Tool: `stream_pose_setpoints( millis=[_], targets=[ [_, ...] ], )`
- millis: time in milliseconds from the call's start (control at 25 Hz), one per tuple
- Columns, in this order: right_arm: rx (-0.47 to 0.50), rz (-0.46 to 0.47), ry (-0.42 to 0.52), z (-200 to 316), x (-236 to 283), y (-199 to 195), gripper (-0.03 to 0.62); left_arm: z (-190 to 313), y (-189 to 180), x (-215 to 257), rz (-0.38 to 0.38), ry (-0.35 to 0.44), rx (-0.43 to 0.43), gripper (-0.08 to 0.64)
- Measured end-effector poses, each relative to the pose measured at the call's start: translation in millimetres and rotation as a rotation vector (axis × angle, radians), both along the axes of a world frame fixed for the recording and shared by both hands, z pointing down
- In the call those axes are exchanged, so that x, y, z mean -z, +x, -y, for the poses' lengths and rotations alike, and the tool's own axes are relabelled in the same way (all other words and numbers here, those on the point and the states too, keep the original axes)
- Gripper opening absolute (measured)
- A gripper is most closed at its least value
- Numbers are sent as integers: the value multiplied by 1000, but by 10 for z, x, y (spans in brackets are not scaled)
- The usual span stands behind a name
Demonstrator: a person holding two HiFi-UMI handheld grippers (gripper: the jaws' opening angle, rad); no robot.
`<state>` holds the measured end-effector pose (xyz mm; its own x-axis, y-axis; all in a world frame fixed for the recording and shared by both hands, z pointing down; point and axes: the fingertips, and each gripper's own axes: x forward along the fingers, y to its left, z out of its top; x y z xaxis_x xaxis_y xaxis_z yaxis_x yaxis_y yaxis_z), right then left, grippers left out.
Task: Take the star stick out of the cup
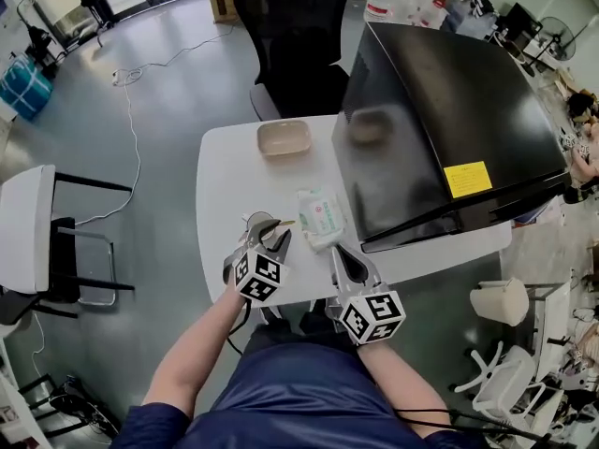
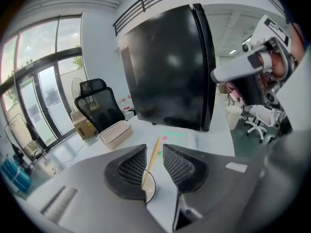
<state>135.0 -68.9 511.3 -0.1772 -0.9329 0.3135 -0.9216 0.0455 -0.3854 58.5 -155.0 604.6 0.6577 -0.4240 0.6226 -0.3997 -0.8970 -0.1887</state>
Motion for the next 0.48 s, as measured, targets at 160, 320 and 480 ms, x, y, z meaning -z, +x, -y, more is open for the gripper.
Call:
stream_pose_setpoints(
  millis=[160, 320, 480],
  targets=[
    [-40, 5, -6, -68, -42, 60, 8, 73, 34, -174, 62, 0, -19, 87],
    [-75, 11, -9, -98, -77, 114, 8, 102, 44, -279, 101, -10, -34, 86],
    [-88, 18, -12, -94, -75, 126, 8, 89, 55, -333, 132, -14, -49, 86]
  ],
)
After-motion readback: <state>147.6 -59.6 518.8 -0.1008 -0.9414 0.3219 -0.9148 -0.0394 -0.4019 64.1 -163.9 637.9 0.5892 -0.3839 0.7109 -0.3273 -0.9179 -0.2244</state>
